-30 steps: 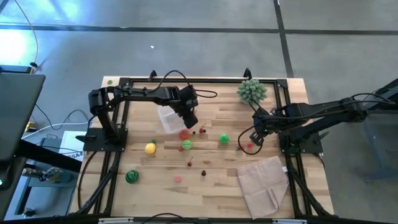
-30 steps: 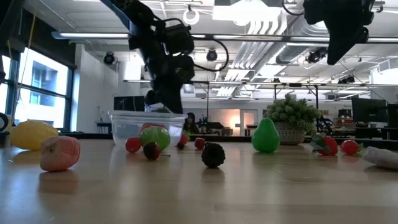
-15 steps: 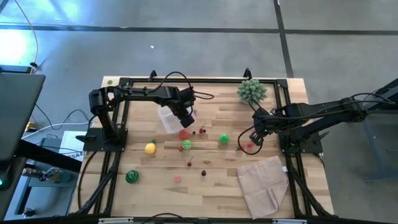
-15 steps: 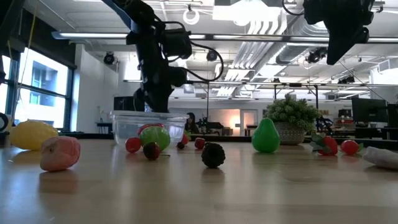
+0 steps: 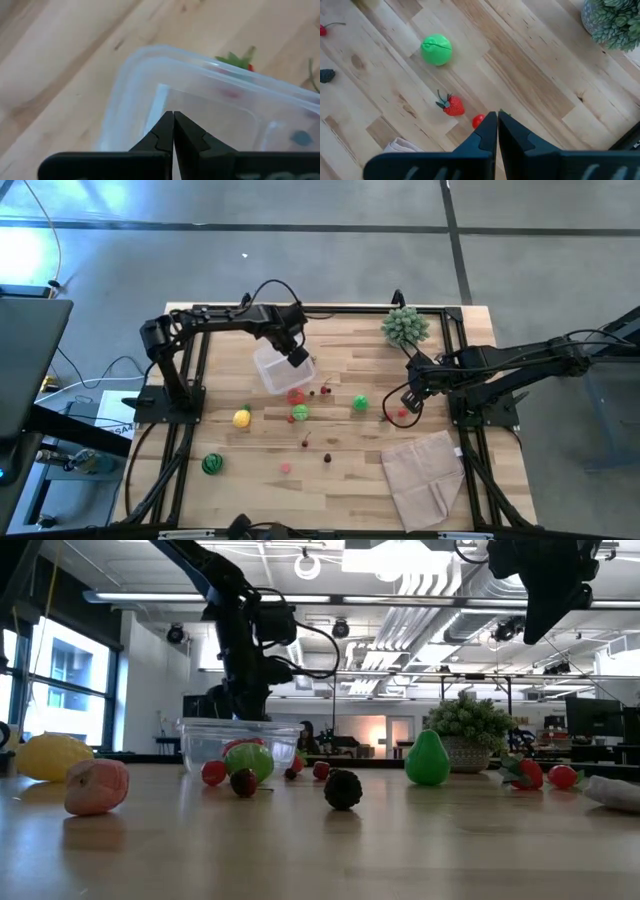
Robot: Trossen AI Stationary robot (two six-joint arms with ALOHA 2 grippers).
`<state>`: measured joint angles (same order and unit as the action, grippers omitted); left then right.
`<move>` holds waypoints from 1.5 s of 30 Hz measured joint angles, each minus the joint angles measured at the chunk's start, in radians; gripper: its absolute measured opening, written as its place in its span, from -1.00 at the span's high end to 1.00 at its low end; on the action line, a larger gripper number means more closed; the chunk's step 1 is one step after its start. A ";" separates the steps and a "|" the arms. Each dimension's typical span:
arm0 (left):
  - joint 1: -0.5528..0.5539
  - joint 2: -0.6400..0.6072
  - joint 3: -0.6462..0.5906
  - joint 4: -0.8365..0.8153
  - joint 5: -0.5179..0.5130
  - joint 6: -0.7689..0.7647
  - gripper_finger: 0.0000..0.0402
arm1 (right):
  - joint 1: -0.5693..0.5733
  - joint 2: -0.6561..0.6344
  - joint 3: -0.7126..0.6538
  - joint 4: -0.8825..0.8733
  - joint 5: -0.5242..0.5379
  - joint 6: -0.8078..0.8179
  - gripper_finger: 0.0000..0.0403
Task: Pick and placing Produce into tupperware
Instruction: Move the transparent bin to the center of the table
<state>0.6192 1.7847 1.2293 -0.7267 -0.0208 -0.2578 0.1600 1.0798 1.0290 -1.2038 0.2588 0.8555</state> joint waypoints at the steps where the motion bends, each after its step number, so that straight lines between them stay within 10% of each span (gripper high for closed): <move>1: 0.010 0.000 0.000 0.001 0.000 0.005 1.00 | 0.000 0.000 0.000 0.000 0.000 0.000 0.96; 24: 0.134 0.000 0.027 0.037 -0.047 0.045 1.00 | 0.000 0.000 0.000 -0.003 0.023 0.000 0.96; 45: 0.047 -0.117 0.048 -0.157 0.115 0.078 1.00 | 0.000 0.000 0.000 -0.019 0.017 -0.010 0.96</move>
<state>0.6663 1.6680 1.2772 -0.8834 0.0938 -0.1796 0.1600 1.0801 1.0290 -1.2225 0.2757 0.8455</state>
